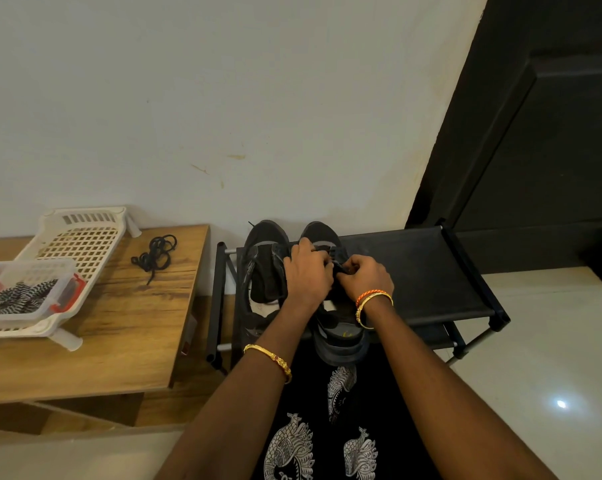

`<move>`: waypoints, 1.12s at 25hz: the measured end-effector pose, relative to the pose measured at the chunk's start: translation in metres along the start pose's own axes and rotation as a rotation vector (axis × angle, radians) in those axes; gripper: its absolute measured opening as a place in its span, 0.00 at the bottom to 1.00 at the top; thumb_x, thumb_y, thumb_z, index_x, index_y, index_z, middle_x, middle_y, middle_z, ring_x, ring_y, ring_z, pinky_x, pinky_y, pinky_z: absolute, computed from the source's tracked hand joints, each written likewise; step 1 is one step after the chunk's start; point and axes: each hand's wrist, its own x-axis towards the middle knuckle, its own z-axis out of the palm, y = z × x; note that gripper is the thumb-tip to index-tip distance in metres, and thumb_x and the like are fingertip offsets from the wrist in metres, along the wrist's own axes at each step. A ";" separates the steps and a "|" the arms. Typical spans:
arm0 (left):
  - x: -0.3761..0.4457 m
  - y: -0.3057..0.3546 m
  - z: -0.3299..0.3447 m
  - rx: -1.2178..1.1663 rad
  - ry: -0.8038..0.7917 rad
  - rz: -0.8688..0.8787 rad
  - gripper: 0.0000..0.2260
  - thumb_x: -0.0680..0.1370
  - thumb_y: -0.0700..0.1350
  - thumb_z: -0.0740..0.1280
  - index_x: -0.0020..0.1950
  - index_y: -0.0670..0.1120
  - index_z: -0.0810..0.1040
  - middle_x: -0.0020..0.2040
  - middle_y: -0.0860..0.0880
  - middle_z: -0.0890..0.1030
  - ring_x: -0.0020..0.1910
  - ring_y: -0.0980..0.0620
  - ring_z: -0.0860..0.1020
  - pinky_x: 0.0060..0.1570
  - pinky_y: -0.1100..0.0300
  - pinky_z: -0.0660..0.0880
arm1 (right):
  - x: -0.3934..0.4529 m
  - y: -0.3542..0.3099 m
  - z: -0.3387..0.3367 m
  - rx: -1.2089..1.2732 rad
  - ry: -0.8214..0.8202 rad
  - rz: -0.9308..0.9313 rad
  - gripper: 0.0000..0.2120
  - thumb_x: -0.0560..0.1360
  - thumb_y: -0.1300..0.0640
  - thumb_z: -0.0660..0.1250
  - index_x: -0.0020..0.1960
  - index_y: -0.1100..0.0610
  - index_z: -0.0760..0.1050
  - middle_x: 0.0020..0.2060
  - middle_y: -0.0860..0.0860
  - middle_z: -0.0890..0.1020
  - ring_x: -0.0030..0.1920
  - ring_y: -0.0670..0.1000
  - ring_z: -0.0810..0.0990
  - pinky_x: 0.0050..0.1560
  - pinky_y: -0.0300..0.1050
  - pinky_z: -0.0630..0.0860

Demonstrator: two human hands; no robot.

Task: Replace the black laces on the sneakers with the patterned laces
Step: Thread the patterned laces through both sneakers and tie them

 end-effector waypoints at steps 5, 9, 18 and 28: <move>0.000 0.008 -0.017 -0.336 0.223 -0.205 0.02 0.76 0.41 0.66 0.46 0.46 0.78 0.70 0.47 0.59 0.71 0.46 0.57 0.65 0.47 0.56 | 0.000 0.003 -0.001 0.014 0.012 0.012 0.03 0.72 0.54 0.69 0.41 0.49 0.76 0.38 0.47 0.79 0.43 0.51 0.78 0.42 0.43 0.73; 0.012 0.008 -0.043 -0.808 0.385 -0.342 0.03 0.80 0.39 0.60 0.47 0.45 0.71 0.59 0.49 0.70 0.53 0.48 0.74 0.60 0.49 0.67 | 0.001 0.005 0.001 0.047 0.015 0.014 0.02 0.72 0.53 0.69 0.44 0.50 0.78 0.40 0.47 0.80 0.42 0.49 0.77 0.42 0.42 0.73; 0.007 0.005 -0.008 -0.111 -0.085 -0.139 0.10 0.77 0.53 0.66 0.53 0.51 0.80 0.53 0.47 0.79 0.56 0.45 0.75 0.60 0.47 0.65 | 0.002 0.010 -0.002 0.025 -0.006 0.021 0.06 0.72 0.53 0.69 0.39 0.53 0.73 0.35 0.49 0.78 0.39 0.52 0.77 0.38 0.41 0.69; 0.003 0.015 -0.025 -0.055 -0.067 -0.191 0.11 0.76 0.44 0.66 0.57 0.45 0.78 0.66 0.44 0.64 0.66 0.43 0.62 0.64 0.46 0.60 | 0.001 0.005 -0.002 -0.089 0.003 -0.006 0.05 0.72 0.54 0.68 0.40 0.53 0.73 0.36 0.48 0.76 0.38 0.51 0.74 0.38 0.42 0.69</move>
